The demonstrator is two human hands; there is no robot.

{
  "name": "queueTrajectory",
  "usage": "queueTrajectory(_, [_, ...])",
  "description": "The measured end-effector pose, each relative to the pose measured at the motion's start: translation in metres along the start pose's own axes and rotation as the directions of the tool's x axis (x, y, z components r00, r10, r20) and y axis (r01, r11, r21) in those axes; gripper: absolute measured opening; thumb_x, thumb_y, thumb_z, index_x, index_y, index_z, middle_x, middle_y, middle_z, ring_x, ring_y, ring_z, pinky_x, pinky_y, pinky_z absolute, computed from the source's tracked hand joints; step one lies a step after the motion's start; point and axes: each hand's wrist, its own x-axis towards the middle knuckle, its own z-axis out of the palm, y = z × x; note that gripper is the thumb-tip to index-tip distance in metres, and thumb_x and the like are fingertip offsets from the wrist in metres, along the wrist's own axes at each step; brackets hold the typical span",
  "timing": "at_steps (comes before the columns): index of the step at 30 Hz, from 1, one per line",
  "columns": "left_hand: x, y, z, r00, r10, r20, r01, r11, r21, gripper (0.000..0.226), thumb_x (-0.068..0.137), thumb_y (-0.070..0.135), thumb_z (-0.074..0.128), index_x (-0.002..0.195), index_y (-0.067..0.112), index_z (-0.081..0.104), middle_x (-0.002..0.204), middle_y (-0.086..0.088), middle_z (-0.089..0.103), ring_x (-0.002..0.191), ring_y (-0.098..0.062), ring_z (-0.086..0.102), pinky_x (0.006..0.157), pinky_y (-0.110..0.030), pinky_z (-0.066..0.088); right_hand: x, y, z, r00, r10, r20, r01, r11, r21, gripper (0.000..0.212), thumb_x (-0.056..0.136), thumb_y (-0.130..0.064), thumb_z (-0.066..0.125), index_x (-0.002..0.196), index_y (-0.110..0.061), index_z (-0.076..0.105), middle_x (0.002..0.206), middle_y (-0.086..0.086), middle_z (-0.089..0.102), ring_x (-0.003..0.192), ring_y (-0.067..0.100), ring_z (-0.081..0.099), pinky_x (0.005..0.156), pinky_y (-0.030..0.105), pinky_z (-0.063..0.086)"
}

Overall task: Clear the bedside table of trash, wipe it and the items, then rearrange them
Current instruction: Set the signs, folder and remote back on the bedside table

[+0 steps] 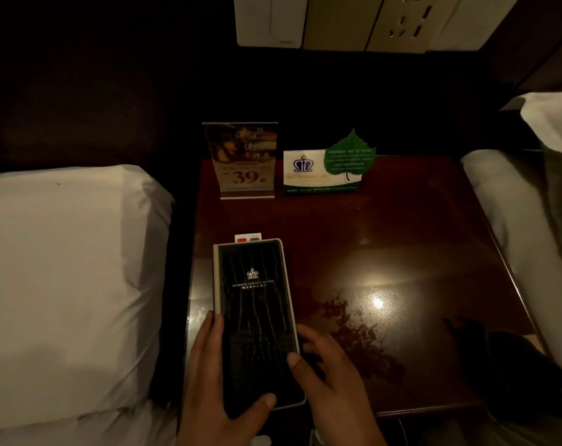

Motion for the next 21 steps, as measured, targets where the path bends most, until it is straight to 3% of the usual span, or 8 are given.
queueTrajectory(2, [0.001,-0.004,-0.009,0.994,0.014,0.108,-0.020,0.998,0.056,0.131,0.045,0.058,0.082,0.153,0.032,0.013,0.163,0.019,0.001,0.145,0.015,0.005,0.104,-0.007,0.023,-0.001,0.002,-0.001,0.999,-0.011,0.032,0.010,1.000,0.019,0.044,0.086,-0.037,0.065,0.125,-0.054,0.055,0.123,-0.031,0.057,0.116,-0.009,0.053,0.099,0.024,0.045])
queueTrajectory(5, [0.003,-0.009,-0.018,0.983,0.045,0.180,-0.066,0.992,0.109,0.134,0.044,0.062,0.083,0.153,0.032,0.012,0.160,0.025,-0.007,0.142,0.021,0.001,0.096,0.006,0.023,-0.001,0.010,-0.005,0.996,-0.018,0.089,0.012,0.997,0.071,0.056,0.081,-0.035,0.068,0.131,-0.053,0.051,0.129,-0.025,0.056,0.122,-0.001,0.053,0.103,0.030,0.047])
queueTrajectory(11, [0.001,-0.005,-0.014,0.988,0.083,0.126,-0.099,0.988,0.123,0.132,0.049,0.061,0.086,0.157,0.034,0.014,0.162,0.028,-0.001,0.145,0.014,0.009,0.103,-0.001,0.024,0.004,0.018,-0.019,0.962,-0.118,0.245,0.110,0.993,0.046,0.081,0.071,-0.038,0.079,0.134,-0.064,0.037,0.130,-0.037,0.045,0.126,-0.011,0.045,0.103,0.021,0.046])
queueTrajectory(15, [-0.004,-0.003,-0.007,0.993,0.088,0.072,-0.100,0.979,0.178,0.134,0.052,0.056,0.089,0.156,0.044,0.006,0.163,0.023,0.003,0.145,0.013,0.015,0.109,-0.011,0.028,0.002,0.019,-0.024,0.947,-0.160,0.278,0.141,0.986,0.088,0.083,0.070,-0.038,0.083,0.134,-0.063,0.038,0.130,-0.037,0.046,0.126,-0.010,0.046,0.106,0.027,0.046])
queueTrajectory(17, [-0.006,-0.002,-0.004,0.995,0.084,0.050,-0.092,0.978,0.186,0.132,0.055,0.060,0.087,0.156,0.042,0.005,0.164,0.017,0.003,0.144,0.015,0.014,0.108,-0.007,0.027,0.002,0.018,-0.024,0.943,-0.178,0.281,0.156,0.983,0.100,0.081,0.071,-0.040,0.082,0.134,-0.065,0.038,0.131,-0.037,0.046,0.126,-0.008,0.048,0.106,0.029,0.047])
queueTrajectory(21, [-0.009,-0.002,-0.002,0.994,0.100,0.044,-0.106,0.979,0.175,0.126,0.060,0.066,0.082,0.157,0.039,0.006,0.164,0.021,-0.004,0.146,0.010,0.015,0.105,-0.001,0.025,-0.003,0.017,-0.019,0.951,-0.188,0.245,0.159,0.978,0.134,0.079,0.075,-0.022,0.080,0.126,-0.070,0.041,0.132,-0.032,0.047,0.118,-0.011,0.052,0.088,0.010,0.050])
